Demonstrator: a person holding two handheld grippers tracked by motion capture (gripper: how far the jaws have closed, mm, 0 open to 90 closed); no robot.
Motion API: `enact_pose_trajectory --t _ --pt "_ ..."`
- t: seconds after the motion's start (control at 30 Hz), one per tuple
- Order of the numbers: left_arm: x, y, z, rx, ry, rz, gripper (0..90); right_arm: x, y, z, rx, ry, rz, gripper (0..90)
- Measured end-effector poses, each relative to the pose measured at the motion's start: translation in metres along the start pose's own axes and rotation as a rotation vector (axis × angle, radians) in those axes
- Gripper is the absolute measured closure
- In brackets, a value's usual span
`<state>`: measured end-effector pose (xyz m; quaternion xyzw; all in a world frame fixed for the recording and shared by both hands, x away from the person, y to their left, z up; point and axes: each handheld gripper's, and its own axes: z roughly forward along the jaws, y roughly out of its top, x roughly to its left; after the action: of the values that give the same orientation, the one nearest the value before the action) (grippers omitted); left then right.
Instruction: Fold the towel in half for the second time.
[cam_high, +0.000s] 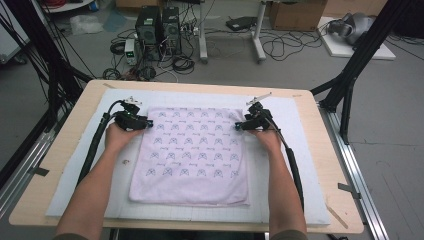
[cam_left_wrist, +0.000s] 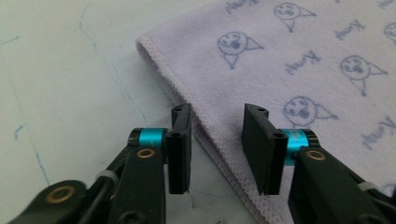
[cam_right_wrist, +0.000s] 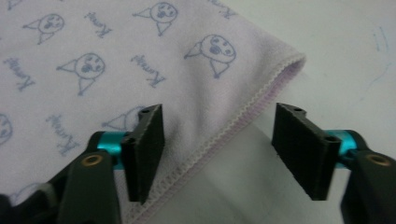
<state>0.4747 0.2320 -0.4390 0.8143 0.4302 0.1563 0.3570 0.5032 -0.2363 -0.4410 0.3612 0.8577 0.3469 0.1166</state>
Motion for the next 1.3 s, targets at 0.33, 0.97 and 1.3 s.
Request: enact_pose_trajectory --t 0.33,0.97,1.3 --pt "0.000 0.000 0.001 0.001 -0.041 -0.050 85.2 0.005 -0.008 -0.002 -0.058 0.094 0.028 83.7" --pt "-0.015 0.002 -0.065 -0.198 -0.090 0.062 85.8 0.020 0.010 -0.061 -0.164 0.157 -0.032 85.3" --pt "-0.042 -0.059 -0.085 -0.190 -0.164 0.078 85.8 0.056 -0.035 -0.075 -0.108 0.224 -0.048 85.2"
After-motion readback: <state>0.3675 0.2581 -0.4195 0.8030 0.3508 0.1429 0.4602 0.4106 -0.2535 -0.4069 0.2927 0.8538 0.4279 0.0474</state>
